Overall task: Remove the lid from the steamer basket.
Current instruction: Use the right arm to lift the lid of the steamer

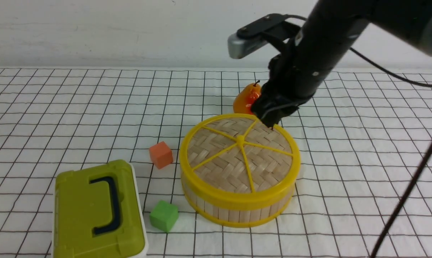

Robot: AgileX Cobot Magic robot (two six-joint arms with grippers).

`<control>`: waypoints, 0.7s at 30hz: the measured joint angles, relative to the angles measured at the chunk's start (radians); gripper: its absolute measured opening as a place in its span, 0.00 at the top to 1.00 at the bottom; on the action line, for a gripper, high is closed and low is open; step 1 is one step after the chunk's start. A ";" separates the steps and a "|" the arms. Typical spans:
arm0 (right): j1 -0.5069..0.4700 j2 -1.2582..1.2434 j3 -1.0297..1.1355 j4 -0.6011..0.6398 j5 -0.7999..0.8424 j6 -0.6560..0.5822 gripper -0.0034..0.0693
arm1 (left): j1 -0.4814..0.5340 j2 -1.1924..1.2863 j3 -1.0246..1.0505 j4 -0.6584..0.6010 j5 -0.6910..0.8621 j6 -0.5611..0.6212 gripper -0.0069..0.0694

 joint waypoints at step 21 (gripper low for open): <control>0.028 0.272 -0.156 -0.054 -0.084 0.159 0.81 | 0.000 0.000 0.000 0.000 0.000 0.000 0.60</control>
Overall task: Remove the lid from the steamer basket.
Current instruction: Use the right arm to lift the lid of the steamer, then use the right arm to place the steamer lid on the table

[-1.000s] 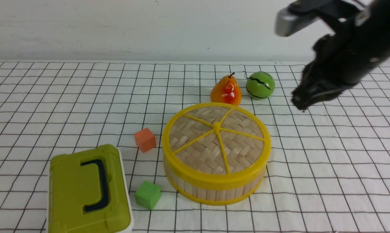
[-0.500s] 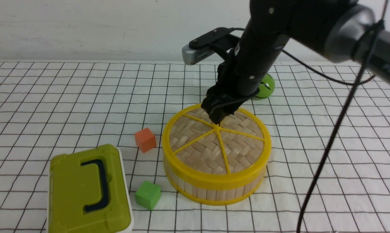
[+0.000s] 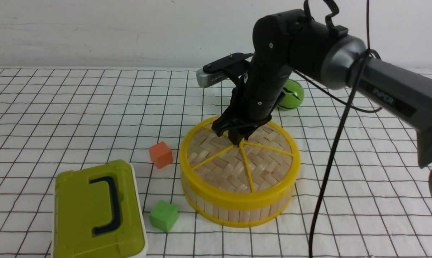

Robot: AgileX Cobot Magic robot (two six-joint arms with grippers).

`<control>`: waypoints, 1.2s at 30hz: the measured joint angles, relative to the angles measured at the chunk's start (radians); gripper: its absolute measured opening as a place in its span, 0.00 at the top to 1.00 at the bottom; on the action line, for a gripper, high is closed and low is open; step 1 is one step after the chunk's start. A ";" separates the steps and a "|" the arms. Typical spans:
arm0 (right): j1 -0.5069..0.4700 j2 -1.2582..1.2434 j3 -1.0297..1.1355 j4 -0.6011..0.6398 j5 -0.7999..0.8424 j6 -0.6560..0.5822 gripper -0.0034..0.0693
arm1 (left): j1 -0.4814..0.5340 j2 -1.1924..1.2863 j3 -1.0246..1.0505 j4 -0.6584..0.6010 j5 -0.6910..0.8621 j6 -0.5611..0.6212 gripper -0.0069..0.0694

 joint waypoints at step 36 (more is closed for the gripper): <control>-0.507 -0.436 0.777 -0.029 -0.372 -0.003 0.81 | 0.000 0.000 0.000 0.000 0.000 0.000 0.60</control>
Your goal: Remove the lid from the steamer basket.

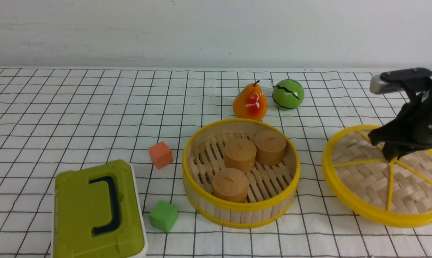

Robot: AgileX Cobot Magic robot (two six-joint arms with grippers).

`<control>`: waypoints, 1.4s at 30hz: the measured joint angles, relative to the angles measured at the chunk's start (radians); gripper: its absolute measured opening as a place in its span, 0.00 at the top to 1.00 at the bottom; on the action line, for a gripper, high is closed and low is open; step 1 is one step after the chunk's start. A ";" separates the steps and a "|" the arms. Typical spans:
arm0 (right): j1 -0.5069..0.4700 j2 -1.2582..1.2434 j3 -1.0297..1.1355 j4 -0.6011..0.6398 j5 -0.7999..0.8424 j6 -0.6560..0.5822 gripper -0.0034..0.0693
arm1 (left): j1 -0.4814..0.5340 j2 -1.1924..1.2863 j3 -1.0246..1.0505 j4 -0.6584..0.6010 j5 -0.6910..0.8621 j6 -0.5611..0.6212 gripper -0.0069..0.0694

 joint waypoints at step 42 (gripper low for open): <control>-0.001 -0.963 0.449 0.128 -0.168 0.052 0.98 | 0.000 0.000 0.000 0.000 0.000 0.000 0.60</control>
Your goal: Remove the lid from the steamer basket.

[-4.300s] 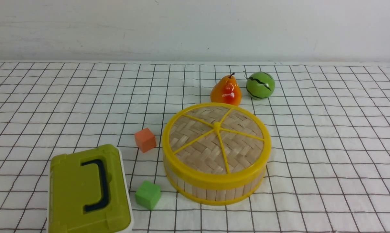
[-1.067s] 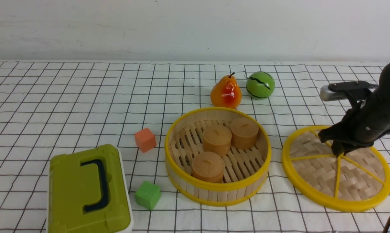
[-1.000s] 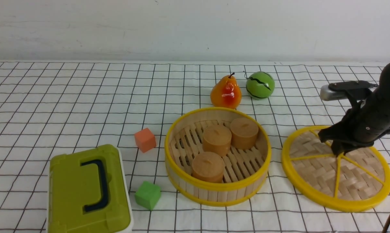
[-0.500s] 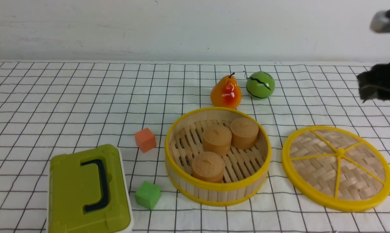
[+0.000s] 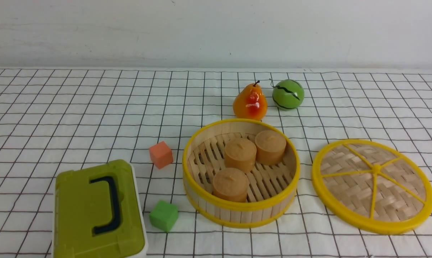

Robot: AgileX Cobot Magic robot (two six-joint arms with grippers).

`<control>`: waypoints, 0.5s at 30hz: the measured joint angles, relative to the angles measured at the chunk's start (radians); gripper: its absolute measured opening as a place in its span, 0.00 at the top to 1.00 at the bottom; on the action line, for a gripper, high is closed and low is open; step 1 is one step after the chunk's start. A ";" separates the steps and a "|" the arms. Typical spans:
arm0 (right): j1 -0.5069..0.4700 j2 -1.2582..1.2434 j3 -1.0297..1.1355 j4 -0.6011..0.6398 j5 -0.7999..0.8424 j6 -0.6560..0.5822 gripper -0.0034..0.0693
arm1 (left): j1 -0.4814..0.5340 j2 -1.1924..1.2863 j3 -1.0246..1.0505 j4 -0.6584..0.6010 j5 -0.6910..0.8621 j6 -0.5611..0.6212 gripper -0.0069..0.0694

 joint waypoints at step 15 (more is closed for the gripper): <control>0.000 -0.098 0.039 0.024 0.075 -0.072 0.98 | 0.000 0.000 0.000 0.000 0.000 0.000 0.60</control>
